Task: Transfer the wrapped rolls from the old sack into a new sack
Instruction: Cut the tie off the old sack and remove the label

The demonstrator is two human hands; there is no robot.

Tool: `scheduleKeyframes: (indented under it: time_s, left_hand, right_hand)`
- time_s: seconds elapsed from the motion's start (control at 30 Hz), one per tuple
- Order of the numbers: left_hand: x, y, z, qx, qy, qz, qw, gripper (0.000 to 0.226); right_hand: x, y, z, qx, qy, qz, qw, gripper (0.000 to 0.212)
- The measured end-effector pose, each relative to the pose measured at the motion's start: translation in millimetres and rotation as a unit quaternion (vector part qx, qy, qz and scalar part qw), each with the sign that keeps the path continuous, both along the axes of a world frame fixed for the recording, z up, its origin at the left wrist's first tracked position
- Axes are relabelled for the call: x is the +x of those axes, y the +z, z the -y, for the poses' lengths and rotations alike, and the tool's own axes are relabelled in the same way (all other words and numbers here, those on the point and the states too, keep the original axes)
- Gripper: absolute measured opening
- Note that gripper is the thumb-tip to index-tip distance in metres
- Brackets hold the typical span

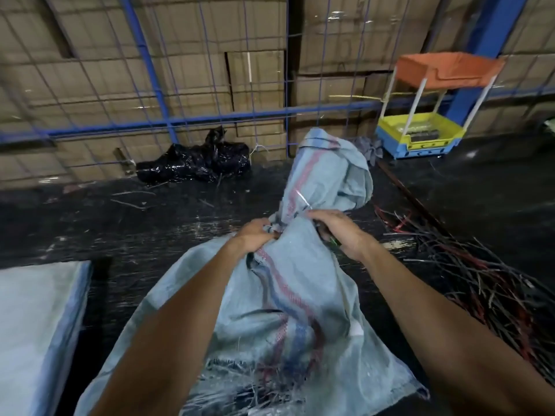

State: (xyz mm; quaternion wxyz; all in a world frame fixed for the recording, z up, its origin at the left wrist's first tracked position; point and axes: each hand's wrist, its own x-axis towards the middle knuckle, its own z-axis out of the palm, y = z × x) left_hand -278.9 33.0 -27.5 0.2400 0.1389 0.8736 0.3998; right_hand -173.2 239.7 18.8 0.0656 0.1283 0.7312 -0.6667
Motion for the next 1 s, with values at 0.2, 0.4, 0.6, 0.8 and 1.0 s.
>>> scheduleKeyframes:
  time_s: [0.2,0.4,0.6,0.8,1.0]
  left_hand:
    - [12.1,20.9,-10.4,0.040,0.120,-0.114,0.985,0.043]
    - [30.1,56.2,11.2,0.147,0.018,-0.110,0.983,0.045]
    - [27.2,99.3,48.5,0.197,0.116,-0.125,0.965,0.057]
    - [32.2,104.1,31.2,0.343,0.092,-0.085,0.931,0.077]
    - [66.2,101.6,3.6,0.272,0.225,-0.190,0.916,0.076]
  right_hand:
    - [-32.5,3.1,15.5,0.080,-0.265,-0.061,0.959,0.031]
    - [-73.0,29.2,37.8,-0.028,-0.100,-0.022,0.994,0.105]
    - [-78.0,91.2,65.9,-0.086,-0.013,-0.053,0.995,0.042]
    - [-59.4,140.7,79.7,-0.114,0.090,-0.074,0.987,0.004]
    - [-62.8,117.2,71.8,-0.032,-0.037,-0.041,0.998,0.035]
